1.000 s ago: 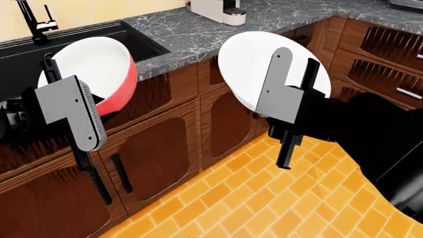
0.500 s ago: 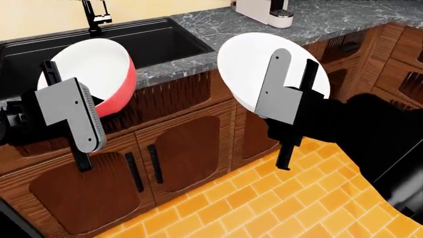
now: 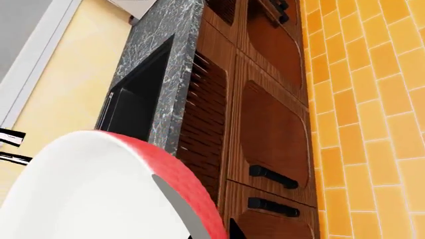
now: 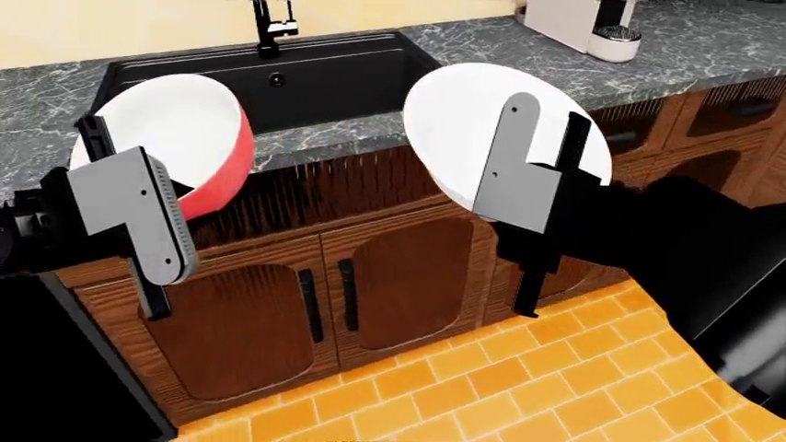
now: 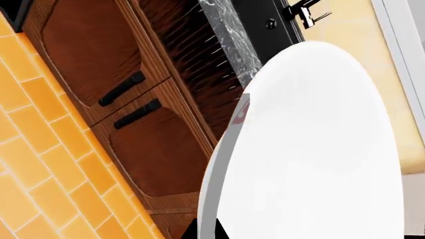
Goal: Pick the bowl and bowl and place them in the sink. Then turn on the water.
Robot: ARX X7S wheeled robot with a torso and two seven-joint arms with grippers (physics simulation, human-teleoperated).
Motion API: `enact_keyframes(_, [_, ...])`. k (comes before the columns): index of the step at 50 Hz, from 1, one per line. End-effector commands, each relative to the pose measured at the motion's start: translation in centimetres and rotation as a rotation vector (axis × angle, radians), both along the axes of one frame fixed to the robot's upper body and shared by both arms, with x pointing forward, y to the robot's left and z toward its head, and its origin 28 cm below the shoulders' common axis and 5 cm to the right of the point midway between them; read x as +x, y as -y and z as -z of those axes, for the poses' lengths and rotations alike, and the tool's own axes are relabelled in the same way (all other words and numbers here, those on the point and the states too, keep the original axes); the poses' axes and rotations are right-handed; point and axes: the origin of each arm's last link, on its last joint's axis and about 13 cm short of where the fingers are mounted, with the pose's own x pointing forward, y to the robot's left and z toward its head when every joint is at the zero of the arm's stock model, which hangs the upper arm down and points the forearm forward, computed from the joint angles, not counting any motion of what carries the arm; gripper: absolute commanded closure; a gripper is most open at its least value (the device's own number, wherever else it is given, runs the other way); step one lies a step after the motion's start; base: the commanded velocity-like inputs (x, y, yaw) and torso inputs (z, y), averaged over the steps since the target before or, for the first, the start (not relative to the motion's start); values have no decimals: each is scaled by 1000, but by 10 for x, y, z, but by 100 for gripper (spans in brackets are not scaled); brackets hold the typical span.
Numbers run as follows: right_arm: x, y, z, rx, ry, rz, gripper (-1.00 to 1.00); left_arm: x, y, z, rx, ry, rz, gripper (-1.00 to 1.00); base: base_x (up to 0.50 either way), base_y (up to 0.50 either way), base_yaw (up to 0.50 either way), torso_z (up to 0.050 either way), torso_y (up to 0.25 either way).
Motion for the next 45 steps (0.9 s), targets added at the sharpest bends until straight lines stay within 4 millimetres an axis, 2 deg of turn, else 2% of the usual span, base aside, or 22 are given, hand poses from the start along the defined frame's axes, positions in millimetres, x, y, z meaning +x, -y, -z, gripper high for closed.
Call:
enact_keyframes(1, [0, 1, -3, -1, 29, 5, 100, -2, 0, -8, -1, 48, -3, 100, 7, -3, 500, 0, 0])
enact_keyframes(45, [-1, 2, -3, -3, 25, 12, 100, 0, 0, -4, -1, 44, -1, 100, 9, -2, 500, 0, 1])
